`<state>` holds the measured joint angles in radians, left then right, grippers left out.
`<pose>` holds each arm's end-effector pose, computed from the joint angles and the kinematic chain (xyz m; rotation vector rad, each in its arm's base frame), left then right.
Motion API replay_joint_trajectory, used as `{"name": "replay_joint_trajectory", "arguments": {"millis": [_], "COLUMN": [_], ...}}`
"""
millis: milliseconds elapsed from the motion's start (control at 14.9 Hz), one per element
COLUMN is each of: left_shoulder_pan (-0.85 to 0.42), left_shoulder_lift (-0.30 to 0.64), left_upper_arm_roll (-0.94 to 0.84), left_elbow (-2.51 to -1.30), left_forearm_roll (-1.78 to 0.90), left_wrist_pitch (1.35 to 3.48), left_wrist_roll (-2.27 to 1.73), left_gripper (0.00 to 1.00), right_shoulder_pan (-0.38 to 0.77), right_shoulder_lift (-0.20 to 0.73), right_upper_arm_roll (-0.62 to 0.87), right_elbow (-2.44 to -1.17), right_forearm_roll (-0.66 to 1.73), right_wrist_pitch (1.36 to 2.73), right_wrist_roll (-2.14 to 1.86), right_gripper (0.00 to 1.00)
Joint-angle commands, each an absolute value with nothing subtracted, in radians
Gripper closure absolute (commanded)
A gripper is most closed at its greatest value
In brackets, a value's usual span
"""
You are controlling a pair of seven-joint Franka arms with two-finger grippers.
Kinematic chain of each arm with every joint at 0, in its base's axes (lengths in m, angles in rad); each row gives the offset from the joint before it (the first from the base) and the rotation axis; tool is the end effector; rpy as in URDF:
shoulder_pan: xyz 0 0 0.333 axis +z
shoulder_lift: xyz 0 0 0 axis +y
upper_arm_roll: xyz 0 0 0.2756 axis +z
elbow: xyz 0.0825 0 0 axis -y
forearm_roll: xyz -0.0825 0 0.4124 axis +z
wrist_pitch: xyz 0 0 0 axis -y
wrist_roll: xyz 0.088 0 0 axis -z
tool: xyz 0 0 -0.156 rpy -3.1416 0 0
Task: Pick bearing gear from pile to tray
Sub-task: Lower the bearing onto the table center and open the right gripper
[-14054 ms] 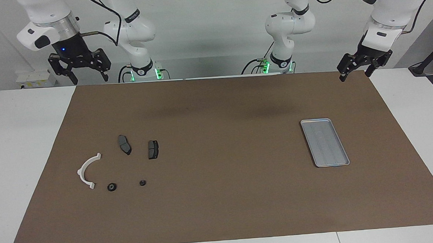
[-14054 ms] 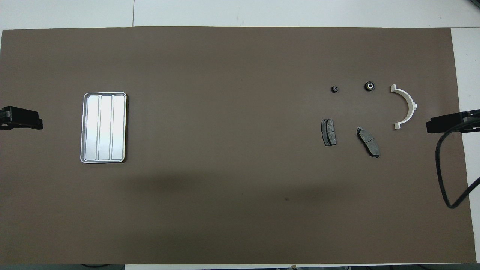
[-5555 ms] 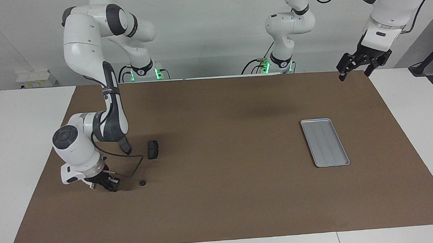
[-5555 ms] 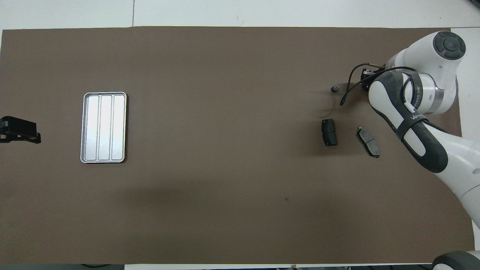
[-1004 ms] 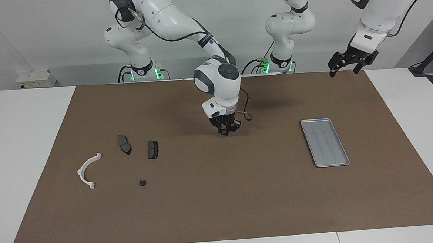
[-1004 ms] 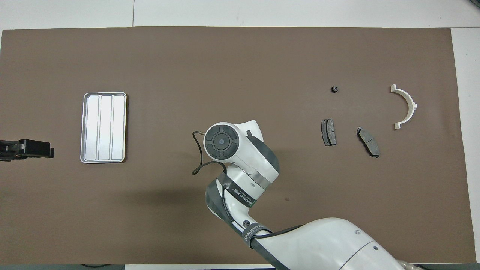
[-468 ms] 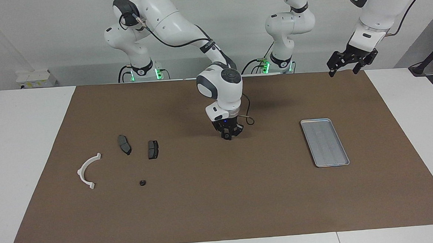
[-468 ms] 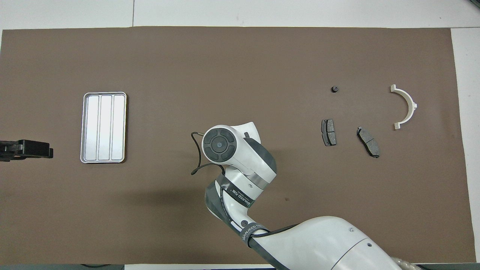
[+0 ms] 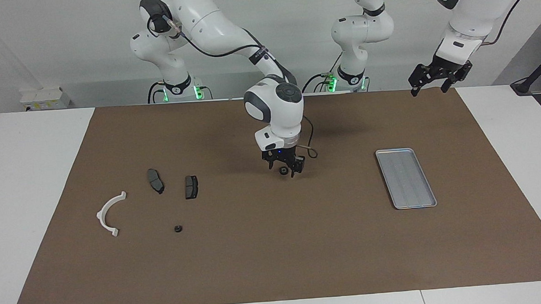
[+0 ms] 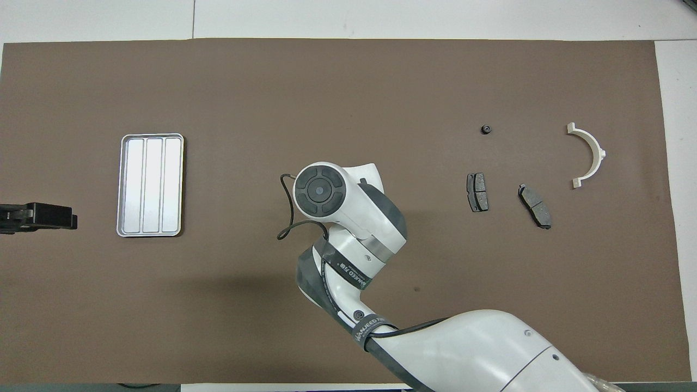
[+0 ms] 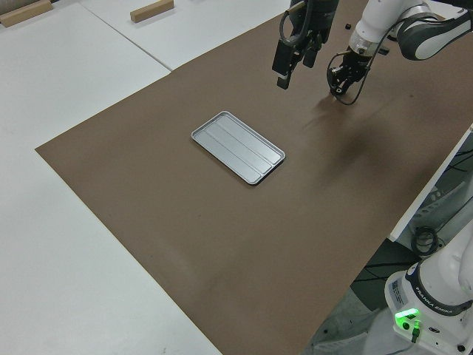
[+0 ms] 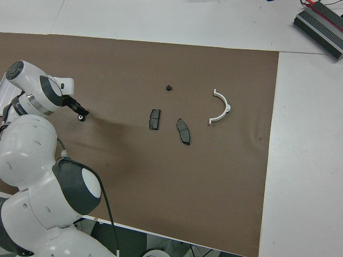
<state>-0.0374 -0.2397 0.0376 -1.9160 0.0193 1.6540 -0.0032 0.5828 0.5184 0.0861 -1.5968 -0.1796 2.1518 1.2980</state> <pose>0.5180 0.0039 0.5009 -3.1311 -0.0006 0.0351 0.5591 0.4184 0.2375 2.9939 -0.8373 0.1760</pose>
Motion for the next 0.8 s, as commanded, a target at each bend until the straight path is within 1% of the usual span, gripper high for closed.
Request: {"name": "replay_joint_trajectory", "arguments": {"millis": [0, 268, 335, 468, 602, 736], "left_shoulder_pan": [-0.052, -0.052, -0.052, -0.052, -0.052, -0.038], "left_shoulder_lift": [-0.261, -0.261, -0.261, -0.261, -0.259, -0.261], "left_upper_arm_roll": [0.046, 0.046, 0.046, 0.046, 0.041, 0.041], "left_elbow": [-1.930, -1.930, -1.930, -1.930, -1.931, -1.931], "left_forearm_roll": [0.012, 0.011, 0.012, 0.012, 0.015, 0.018], "left_wrist_pitch": [1.674, 1.692, 1.692, 1.692, 1.700, 1.696], "left_wrist_roll": [0.000, -0.009, -0.009, -0.005, -0.002, -0.011], "left_gripper": [0.00, 0.00, 0.02, 0.02, 0.08, 0.22], "right_shoulder_pan": [0.525, 0.434, 0.408, 0.352, 0.299, 0.249], "right_shoulder_lift": [0.462, 0.365, 0.345, 0.309, 0.275, 0.247], "right_upper_arm_roll": [0.097, 0.098, 0.098, 0.097, 0.097, 0.097], "right_elbow": [-1.554, -1.554, -1.554, -1.554, -1.554, -1.557], "right_forearm_roll": [-0.189, -0.148, -0.128, -0.106, -0.083, -0.069], "right_wrist_pitch": [2.073, 1.974, 1.951, 1.908, 1.859, 1.821], "right_wrist_roll": [1.240, 1.070, 1.008, 0.884, 0.780, 0.679], "right_gripper": [0.00, 0.00, 0.00, 0.00, 0.00, 0.00]}}
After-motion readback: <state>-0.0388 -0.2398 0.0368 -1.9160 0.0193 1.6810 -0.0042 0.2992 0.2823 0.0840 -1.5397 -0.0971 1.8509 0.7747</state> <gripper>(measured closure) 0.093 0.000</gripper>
